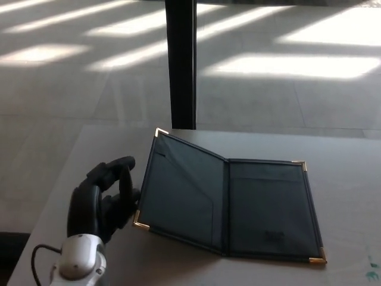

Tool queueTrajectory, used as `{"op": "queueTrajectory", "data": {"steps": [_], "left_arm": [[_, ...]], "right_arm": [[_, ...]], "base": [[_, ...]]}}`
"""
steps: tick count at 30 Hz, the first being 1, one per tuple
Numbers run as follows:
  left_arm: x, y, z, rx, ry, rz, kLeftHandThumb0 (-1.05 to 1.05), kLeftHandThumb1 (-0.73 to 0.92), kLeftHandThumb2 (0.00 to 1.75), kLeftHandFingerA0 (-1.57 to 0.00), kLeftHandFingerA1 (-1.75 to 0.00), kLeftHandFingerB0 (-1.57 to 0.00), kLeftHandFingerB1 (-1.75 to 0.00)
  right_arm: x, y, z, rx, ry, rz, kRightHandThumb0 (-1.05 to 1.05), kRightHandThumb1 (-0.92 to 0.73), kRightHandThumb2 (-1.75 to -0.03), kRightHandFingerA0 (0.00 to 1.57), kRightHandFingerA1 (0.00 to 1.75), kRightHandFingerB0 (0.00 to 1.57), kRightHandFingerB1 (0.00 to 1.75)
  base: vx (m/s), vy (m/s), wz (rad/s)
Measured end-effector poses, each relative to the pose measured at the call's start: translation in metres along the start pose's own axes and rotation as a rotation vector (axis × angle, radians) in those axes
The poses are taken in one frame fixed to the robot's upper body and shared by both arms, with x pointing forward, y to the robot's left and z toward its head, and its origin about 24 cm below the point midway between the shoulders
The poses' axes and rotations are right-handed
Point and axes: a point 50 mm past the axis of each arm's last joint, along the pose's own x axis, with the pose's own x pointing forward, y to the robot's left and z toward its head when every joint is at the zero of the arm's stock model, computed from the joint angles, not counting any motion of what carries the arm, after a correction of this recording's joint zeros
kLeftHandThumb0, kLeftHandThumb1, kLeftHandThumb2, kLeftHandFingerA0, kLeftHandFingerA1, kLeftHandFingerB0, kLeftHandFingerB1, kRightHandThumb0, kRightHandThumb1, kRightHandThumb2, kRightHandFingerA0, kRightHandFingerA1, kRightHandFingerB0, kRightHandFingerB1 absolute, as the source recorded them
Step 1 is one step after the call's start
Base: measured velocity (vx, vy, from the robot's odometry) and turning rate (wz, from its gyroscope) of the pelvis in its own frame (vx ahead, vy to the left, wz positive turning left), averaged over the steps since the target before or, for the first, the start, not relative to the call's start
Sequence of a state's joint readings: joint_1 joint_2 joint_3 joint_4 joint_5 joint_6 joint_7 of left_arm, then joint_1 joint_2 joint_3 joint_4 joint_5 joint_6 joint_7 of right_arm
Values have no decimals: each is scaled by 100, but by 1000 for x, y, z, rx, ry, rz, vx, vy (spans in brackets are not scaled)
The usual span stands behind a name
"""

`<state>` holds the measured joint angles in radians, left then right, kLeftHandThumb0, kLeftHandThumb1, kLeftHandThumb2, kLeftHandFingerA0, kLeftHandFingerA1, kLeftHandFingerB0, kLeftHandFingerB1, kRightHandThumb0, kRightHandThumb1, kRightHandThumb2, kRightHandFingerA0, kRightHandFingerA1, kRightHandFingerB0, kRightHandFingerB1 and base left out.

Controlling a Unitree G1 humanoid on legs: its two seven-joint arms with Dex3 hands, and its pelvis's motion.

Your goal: The robot uses its left hand to push the cover of the diary kept in the middle of the desk to close it

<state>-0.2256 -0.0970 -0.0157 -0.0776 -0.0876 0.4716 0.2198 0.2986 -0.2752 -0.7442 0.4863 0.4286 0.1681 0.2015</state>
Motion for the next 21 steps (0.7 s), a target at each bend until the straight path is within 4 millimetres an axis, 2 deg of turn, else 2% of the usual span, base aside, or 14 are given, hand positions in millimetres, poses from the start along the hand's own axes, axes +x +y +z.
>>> {"op": "queueTrajectory", "data": {"steps": [1, 4, 7, 11, 12, 13, 14, 15, 18, 21], "left_arm": [[0, -1, -1, 1, 4, 2, -86, 92, 83, -57, -56, -42, -49], [-2, -9, -7, 13, 38, 24, -87, 92, 80, -56, -57, -42, -51], [-5, -13, -18, 22, 80, 46, -89, 92, 87, -56, -57, -41, -50], [-7, -12, -26, 38, 109, 59, -92, 91, 84, -53, -56, -39, -49], [-7, -11, -28, 38, 114, 63, -92, 91, 84, -52, -58, -38, -49], [-7, -11, -28, 37, 116, 66, -92, 91, 84, -52, -58, -38, -49], [-6, -10, -28, 36, 116, 68, -94, 83, 93, -52, -60, -40, -51], [-6, -9, -28, 35, 116, 70, -87, 92, 83, -54, -55, -43, -47], [-5, -6, -26, 34, 115, 76, -86, 92, 85, -50, -54, -37, -47], [-2, 0, -22, 40, 102, 84, -86, 91, 83, -54, -55, -40, -48]], "right_arm": [[0, 0, 0, 1, 0, 0, -92, -92, -71, 63, 90, 68, 70], [3, 1, 1, 4, 3, 5, -92, -92, -72, 63, 90, 68, 71], [3, 2, 1, 5, 2, 8, -92, -92, -71, 63, 92, 69, 71], [3, 3, 2, 9, -1, 10, -93, -92, -70, 66, 94, 70, 72], [3, 3, 2, 10, -1, 10, -95, -92, -70, 61, 97, 67, 74], [3, 2, 2, 9, -2, 9, -95, -92, -70, 61, 97, 67, 74], [3, 2, 2, 8, -1, 9, -92, -92, -71, 65, 94, 70, 73], [2, 2, 2, 8, 0, 9, -93, -92, -71, 61, 94, 69, 75], [1, 1, 0, 3, 6, 9, -92, -92, -71, 62, 93, 69, 73], [0, 0, -1, 0, 10, 6, -91, -92, -70, 62, 90, 70, 69]], "base": [[0, 0, 0], [0, 0, 2], [0, 0, 0], [0, 0, 0], [0, 0, 0], [0, 0, 0], [0, 0, 0], [0, 0, 0], [0, 0, 0], [0, 0, 0]]}}
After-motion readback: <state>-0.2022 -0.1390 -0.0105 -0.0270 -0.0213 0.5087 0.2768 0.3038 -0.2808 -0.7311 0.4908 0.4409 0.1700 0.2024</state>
